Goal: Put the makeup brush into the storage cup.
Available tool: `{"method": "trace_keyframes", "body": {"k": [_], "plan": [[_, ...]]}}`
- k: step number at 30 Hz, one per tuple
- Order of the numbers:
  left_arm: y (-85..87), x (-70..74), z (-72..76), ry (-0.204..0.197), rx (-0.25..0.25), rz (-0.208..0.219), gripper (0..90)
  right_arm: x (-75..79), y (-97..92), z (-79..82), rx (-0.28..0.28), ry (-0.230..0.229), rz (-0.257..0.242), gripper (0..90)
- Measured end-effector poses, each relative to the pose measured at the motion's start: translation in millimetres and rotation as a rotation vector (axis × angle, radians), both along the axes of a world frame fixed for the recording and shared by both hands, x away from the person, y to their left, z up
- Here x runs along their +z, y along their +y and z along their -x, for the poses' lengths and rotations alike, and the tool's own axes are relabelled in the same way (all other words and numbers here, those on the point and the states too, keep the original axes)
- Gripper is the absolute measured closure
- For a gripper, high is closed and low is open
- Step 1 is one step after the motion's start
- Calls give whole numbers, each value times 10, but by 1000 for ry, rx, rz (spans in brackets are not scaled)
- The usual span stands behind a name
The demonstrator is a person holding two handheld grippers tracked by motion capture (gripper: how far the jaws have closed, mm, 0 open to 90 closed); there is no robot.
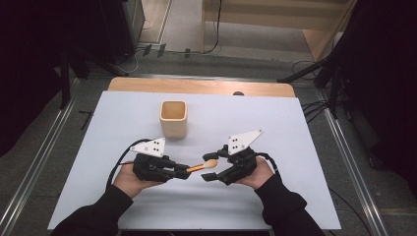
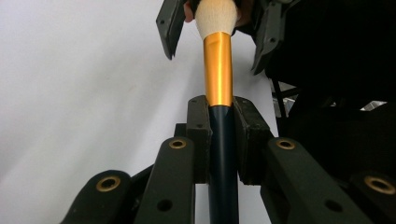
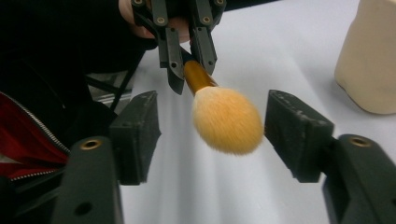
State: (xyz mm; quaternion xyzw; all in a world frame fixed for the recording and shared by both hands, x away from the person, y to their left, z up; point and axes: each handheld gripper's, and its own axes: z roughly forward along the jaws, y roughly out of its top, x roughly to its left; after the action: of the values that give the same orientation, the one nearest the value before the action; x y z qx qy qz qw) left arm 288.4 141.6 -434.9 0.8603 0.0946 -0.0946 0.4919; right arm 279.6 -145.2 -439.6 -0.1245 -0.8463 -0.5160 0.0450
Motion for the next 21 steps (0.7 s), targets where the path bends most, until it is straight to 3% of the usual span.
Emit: {"method": "trace_keyframes", "body": {"k": [4, 9, 15, 21], "plan": [[-7, -13, -10, 4, -14, 16, 795, -2, 19, -8, 6, 15, -3, 475], [-13, -24, -26, 4, -20, 15, 795, 5, 51, -19, 20, 33, -27, 593], [-14, -30, -25, 8, -39, 9, 795, 6, 92, -30, 39, 37, -20, 706], [-9, -27, -29, 19, -51, 22, 794, 10, 92, -33, 63, 43, -23, 754]]}}
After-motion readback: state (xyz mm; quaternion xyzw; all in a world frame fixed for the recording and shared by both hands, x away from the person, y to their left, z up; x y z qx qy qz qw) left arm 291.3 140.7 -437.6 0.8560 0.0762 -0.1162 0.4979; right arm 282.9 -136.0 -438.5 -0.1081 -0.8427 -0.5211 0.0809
